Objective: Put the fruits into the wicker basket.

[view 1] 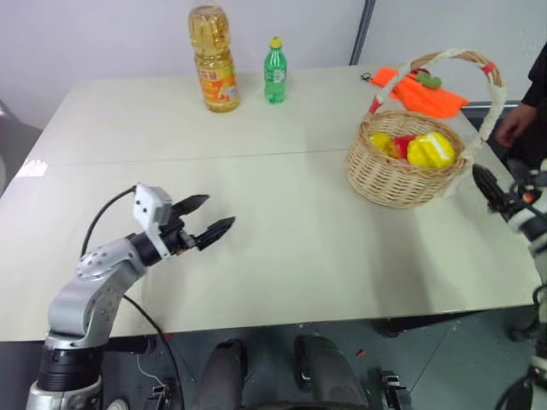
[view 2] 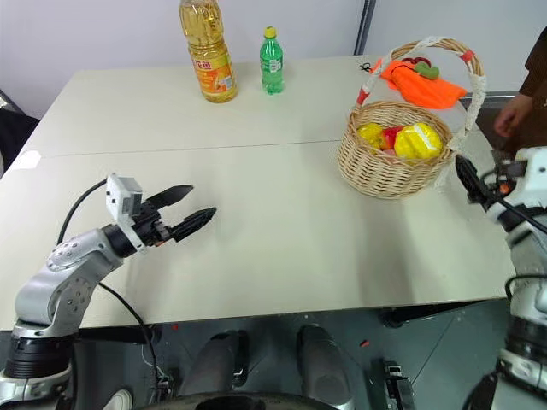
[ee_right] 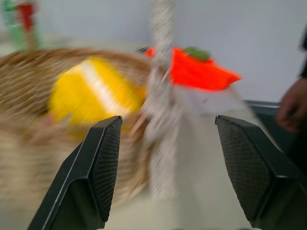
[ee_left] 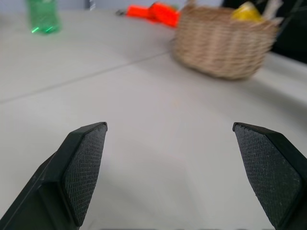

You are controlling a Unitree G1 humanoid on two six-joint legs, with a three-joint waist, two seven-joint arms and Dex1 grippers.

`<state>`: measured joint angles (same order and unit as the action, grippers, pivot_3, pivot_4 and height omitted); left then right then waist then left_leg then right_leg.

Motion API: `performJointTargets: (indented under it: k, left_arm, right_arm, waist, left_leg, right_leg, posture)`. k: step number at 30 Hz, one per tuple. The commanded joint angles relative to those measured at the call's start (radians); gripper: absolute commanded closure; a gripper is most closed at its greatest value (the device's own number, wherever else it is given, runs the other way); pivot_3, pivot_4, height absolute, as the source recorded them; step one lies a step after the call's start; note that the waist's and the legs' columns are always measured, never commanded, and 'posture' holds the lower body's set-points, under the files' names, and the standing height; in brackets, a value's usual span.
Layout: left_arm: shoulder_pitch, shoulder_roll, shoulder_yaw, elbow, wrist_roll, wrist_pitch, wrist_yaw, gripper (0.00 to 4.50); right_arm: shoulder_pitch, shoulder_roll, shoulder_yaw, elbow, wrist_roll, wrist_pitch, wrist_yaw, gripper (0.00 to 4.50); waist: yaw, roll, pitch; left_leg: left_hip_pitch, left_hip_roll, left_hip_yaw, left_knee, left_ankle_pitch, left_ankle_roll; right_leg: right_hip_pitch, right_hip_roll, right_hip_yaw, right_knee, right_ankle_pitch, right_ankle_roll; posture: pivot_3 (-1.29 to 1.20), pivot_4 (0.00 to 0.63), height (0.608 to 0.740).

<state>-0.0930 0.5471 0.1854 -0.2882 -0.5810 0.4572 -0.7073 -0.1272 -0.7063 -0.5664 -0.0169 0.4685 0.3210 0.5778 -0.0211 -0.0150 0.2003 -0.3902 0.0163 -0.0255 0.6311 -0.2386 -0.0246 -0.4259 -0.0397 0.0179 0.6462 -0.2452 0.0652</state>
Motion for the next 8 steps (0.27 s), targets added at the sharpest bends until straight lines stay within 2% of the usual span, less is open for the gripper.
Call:
performJointTargets:
  k: [1, 8]
  left_arm:
    - [0.051, 0.014, 0.061, 0.059, 0.077, -0.084, 0.035, 0.00]
    - [0.133, -0.031, 0.096, 0.125, 0.129, -0.196, 0.068, 0.00]
  right_arm:
    - [0.096, -0.017, 0.075, -0.181, 0.069, 0.003, 0.166, 1.28]
    - [0.080, 0.040, 0.231, -0.184, 0.008, -0.055, 0.182, 1.28]
  waist:
    - [-0.001, 0.000, 0.000]
    - [0.006, 0.000, 0.000]
  left_leg:
    - [0.001, 0.000, 0.000, 0.000, 0.000, 0.000]
    - [0.000, 0.002, 0.000, 0.002, 0.000, 0.000]
  right_leg:
    - [0.000, 0.000, 0.000, 0.000, 0.000, 0.000]
    - [0.001, 0.003, 0.001, 0.000, 0.001, -0.002]
  posture:
    - [0.00, 0.150, 0.740]
    - [0.00, 0.150, 0.740]
